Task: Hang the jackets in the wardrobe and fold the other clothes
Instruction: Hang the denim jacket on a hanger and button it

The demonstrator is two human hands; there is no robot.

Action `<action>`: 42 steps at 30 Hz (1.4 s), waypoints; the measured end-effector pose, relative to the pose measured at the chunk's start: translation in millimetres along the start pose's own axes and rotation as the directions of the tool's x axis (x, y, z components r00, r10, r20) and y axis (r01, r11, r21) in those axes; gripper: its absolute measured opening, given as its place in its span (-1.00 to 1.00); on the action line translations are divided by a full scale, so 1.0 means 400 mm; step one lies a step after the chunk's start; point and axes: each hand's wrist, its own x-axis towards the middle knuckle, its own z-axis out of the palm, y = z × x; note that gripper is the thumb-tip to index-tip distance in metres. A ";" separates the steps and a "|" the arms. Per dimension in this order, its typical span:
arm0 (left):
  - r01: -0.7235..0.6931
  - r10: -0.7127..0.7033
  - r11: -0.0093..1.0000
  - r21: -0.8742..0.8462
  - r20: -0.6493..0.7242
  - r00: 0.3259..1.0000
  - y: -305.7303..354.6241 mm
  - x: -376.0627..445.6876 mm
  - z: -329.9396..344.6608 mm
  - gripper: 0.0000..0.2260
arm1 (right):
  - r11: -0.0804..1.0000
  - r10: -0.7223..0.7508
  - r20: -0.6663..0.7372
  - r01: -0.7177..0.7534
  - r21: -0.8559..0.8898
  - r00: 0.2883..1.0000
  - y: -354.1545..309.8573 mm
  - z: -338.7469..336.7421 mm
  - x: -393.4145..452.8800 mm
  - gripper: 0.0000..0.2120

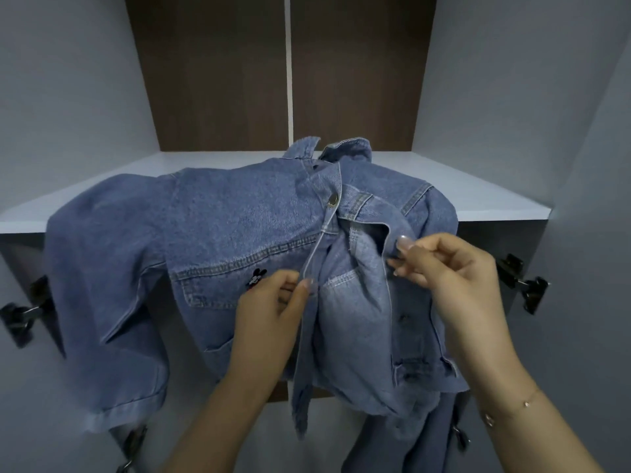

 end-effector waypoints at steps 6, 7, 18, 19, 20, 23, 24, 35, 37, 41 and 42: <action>0.066 -0.029 0.935 -0.349 0.112 0.993 0.127 0.010 -0.047 -0.77 | 0.993 -0.085 0.135 0.096 -0.072 0.987 -0.059 0.033 -0.049 -0.80; 0.081 -0.030 0.912 -0.403 0.132 0.991 0.147 0.009 -0.046 -0.78 | 0.991 -0.088 0.163 0.103 -0.086 0.983 -0.062 0.045 -0.058 -0.81; 0.218 -0.178 0.836 -0.503 0.127 0.976 0.181 -0.002 -0.040 -0.78 | 0.801 -0.458 0.248 0.517 -0.302 0.854 -0.021 0.043 -0.084 -0.91; 0.219 -0.177 0.841 -0.494 0.130 0.975 0.180 -0.001 -0.039 -0.78 | 0.777 -0.482 0.260 0.546 -0.314 0.836 -0.015 0.041 -0.082 -0.91; 0.220 -0.174 0.846 -0.485 0.139 0.975 0.178 0.000 -0.039 -0.79 | 0.757 -0.499 0.270 0.566 -0.326 0.823 -0.010 0.039 -0.079 -0.91; 0.242 -0.153 0.831 -0.500 0.212 0.965 0.165 0.005 -0.042 -0.81 | 0.723 -0.524 0.281 0.594 -0.353 0.804 0.009 0.033 -0.071 -0.91; 0.254 -0.132 0.812 -0.525 0.258 0.957 0.161 0.006 -0.045 -0.82 | 0.716 -0.532 0.279 0.600 -0.357 0.800 0.014 0.031 -0.070 -0.91; -0.149 0.182 0.948 -0.282 0.094 0.979 0.118 0.014 -0.005 -0.86 | 0.902 -0.315 0.273 0.376 -0.212 0.909 0.035 0.055 -0.092 -0.80; -0.264 0.269 0.955 -0.133 0.026 0.963 0.113 0.020 0.001 -0.87 | 0.981 -0.148 0.287 0.178 -0.081 0.946 0.025 0.065 -0.096 -0.76; -0.360 0.360 0.933 -0.005 -0.046 0.932 0.106 0.019 0.021 -0.91 | 0.998 -0.018 0.218 0.005 0.062 0.976 0.015 0.082 -0.082 -0.85; -0.363 0.363 0.932 0.009 -0.055 0.930 0.106 0.017 0.026 -0.91 | 0.997 0.015 0.189 -0.029 0.073 0.982 0.019 0.084 -0.077 -0.83</action>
